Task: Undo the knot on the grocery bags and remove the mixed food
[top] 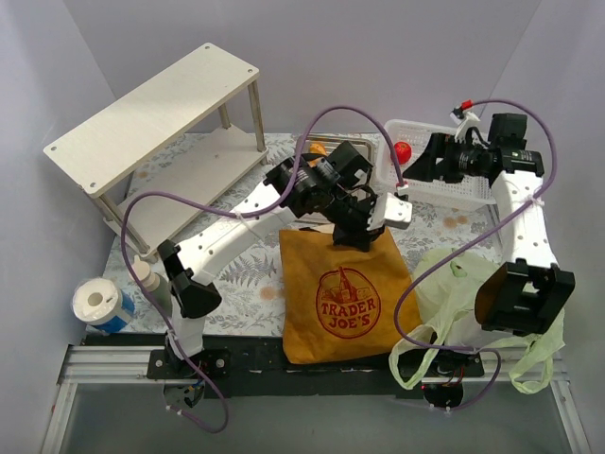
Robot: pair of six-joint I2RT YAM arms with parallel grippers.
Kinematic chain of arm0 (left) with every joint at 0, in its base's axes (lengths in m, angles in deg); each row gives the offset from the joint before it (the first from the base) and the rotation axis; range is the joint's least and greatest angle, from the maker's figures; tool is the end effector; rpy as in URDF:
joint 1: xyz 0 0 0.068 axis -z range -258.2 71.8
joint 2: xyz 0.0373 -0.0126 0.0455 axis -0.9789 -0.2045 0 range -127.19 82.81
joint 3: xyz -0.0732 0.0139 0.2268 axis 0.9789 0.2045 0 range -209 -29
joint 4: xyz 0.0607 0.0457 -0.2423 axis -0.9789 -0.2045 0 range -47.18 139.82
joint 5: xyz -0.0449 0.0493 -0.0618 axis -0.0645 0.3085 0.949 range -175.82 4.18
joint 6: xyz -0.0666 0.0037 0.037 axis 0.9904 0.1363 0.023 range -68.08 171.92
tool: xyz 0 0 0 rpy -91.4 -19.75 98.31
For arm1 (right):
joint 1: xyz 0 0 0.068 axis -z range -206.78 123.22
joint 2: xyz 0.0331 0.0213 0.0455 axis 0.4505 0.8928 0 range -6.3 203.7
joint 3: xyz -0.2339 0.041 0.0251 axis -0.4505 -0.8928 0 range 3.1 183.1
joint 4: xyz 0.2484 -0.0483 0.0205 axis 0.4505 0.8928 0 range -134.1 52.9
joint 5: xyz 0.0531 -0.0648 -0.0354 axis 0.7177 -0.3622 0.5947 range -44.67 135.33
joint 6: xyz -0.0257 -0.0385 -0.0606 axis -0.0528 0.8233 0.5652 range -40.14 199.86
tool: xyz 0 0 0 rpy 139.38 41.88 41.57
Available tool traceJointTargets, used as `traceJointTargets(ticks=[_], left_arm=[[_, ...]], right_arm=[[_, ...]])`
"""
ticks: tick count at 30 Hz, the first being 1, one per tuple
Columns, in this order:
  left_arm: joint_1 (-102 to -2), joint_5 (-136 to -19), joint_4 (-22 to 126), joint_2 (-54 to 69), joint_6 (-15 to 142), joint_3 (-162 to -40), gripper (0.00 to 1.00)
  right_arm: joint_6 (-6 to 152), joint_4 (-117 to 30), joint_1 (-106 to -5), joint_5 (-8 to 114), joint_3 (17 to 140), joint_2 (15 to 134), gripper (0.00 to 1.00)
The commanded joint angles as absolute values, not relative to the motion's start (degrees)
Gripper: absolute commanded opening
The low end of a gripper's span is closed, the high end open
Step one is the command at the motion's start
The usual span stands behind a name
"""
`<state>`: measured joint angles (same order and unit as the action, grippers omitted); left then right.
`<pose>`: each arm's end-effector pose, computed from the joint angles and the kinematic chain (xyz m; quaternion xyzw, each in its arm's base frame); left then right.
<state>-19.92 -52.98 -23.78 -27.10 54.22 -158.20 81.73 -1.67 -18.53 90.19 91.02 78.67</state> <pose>0.1682 -0.3387 0.3592 0.5050 0.7656 -0.3806 0.1181 0.3290 -0.0017 0.3372 -0.1161 0.8437 0.3090 0.4233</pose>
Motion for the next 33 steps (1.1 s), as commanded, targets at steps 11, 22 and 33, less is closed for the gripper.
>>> traceJointTargets(ticks=[11, 22, 33], left_arm=[[-6.75, -70.17, -20.58, -19.23, 45.94, -147.12, 0.0], [-3.23, -74.39, -20.23, -20.38, 45.85, -147.21, 0.0], [-3.4, -86.76, -16.72, -13.62, 47.08, -137.12, 0.0]], right_arm=[[79.68, 11.35, -32.48, 86.23, 90.21, 79.22, 0.98], [85.13, 15.84, -42.15, 76.1, 77.82, 78.6, 0.98], [91.99, 6.8, -44.35, 82.33, 83.24, 77.02, 0.01]])
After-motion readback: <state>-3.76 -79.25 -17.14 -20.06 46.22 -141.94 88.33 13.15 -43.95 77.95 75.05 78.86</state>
